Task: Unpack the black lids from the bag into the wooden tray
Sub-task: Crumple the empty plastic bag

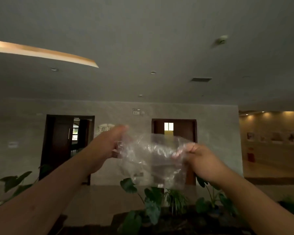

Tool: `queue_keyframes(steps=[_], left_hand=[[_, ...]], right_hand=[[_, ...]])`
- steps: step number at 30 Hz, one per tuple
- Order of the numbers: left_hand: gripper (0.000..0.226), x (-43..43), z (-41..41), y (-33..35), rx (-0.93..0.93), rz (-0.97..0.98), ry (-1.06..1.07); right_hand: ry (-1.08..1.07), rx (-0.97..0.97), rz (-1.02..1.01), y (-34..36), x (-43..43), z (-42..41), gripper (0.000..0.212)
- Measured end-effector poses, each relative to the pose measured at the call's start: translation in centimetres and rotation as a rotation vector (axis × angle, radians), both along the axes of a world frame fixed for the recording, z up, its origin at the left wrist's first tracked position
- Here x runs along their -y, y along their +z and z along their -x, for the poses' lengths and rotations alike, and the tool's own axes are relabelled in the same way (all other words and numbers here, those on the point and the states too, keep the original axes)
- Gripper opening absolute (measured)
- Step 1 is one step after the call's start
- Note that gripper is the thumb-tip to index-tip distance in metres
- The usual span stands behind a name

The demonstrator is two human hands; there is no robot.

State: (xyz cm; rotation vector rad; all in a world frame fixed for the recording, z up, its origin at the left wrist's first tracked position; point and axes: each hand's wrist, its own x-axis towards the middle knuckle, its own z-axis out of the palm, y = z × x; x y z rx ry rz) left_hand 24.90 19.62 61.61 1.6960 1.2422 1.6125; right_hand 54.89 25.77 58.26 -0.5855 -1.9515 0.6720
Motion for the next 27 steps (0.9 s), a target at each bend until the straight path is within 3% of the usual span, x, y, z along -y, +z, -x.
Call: queue_keyframes(steps=[2,4,5,7,9,10,13,14,16,18,19,20,22,25,27], left_hand=[[0.019,0.1,0.3,0.5,-0.328,-0.086,0.195],[0.017,0.5,-0.1,0.9,-0.525,-0.156,0.307],[0.022,0.8,-0.4,1.2,-0.538,-0.182,0.300],[0.027,1.1,-0.9,2.0,-0.532,-0.198,0.265],[0.031,1.4,-1.5,2.7,-0.520,-0.209,0.234],[0.031,1.4,-1.9,3.0,-0.523,-0.217,0.229],[0.029,1.7,-2.8,3.3,-0.468,-0.324,0.290],[0.043,1.8,-3.0,3.3,-0.409,-0.360,0.334],[0.096,2.3,-3.1,3.2,-0.274,-0.361,0.393],[0.136,2.8,-2.9,3.0,-0.175,-0.205,0.379],[0.143,3.3,-2.9,2.7,-0.162,-0.089,0.327],[0.140,3.6,-2.8,2.4,-0.164,0.025,0.250],[0.104,3.6,-2.4,1.8,-0.182,0.144,0.090],[0.038,3.4,-2.1,1.4,-0.159,0.065,0.045],[0.025,3.3,-2.0,1.4,-0.123,0.024,0.089]], right_hand=[[-0.003,0.237,-0.030,0.2,0.7,0.0,0.038],[-0.054,0.300,-0.080,0.9,0.9,-0.2,0.041],[-0.087,0.229,-0.108,1.6,1.2,-0.1,0.039],[-0.097,0.105,-0.081,2.6,2.0,0.6,0.011],[-0.028,0.212,0.057,3.0,2.6,2.1,0.048],[-0.007,0.272,0.130,2.7,2.4,3.1,0.053],[0.035,0.155,0.165,1.5,2.1,5.9,0.023],[0.015,0.057,0.180,1.2,1.8,6.5,0.020],[0.004,-0.124,0.236,1.2,1.7,7.2,0.020],[0.063,-0.273,0.313,1.4,1.8,7.6,0.020],[0.112,-0.330,0.348,1.5,1.7,7.7,0.022],[0.151,-0.369,0.371,1.6,1.6,7.8,0.025],[0.214,-0.399,0.386,1.7,1.6,7.9,0.030],[0.233,-0.358,0.363,2.0,2.0,8.1,0.032],[0.197,-0.339,0.341,2.4,1.9,8.0,0.029]])
